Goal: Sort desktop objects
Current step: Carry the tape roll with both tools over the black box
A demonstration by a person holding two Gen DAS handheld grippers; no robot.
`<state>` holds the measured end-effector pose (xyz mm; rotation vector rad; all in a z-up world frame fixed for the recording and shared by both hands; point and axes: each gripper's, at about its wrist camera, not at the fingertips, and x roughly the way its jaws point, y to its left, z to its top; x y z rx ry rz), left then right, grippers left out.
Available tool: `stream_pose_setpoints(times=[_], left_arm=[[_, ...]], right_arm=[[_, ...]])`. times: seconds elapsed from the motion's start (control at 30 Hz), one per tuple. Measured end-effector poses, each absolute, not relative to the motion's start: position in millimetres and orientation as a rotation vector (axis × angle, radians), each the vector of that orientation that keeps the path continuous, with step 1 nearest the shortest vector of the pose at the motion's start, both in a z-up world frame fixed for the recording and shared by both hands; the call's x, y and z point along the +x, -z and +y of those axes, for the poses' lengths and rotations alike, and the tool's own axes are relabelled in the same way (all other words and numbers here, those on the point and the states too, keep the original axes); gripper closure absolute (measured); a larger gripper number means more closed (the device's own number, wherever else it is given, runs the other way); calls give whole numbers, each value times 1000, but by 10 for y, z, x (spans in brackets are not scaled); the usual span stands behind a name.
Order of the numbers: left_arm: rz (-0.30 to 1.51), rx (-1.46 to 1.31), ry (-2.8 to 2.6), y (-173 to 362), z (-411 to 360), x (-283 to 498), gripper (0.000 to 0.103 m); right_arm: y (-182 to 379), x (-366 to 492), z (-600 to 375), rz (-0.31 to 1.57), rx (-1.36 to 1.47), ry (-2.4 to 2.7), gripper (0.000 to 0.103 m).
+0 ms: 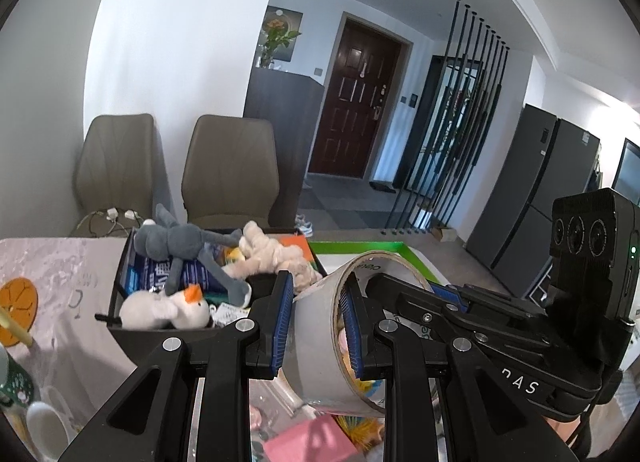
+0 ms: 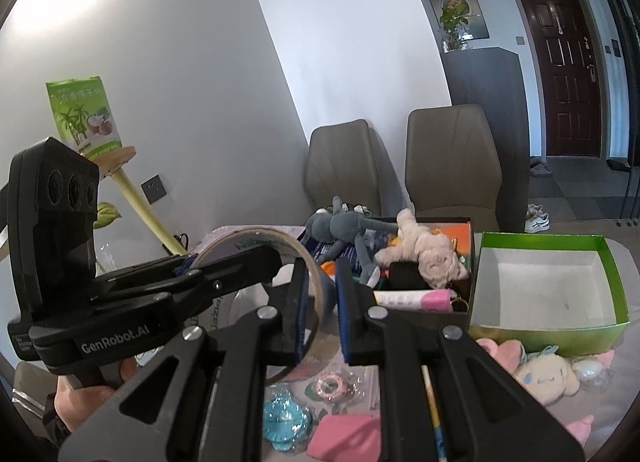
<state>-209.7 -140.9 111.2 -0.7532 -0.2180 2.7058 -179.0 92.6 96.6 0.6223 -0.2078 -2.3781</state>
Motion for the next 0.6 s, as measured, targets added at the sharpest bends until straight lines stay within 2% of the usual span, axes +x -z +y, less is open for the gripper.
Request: stream_pose_setpoints(times=[0.6], left_arm=[[-282,-699,-2716,-1132,-1513,-2534,79]], right_arm=[[-983,-2227,910,-286,578,2387,88]])
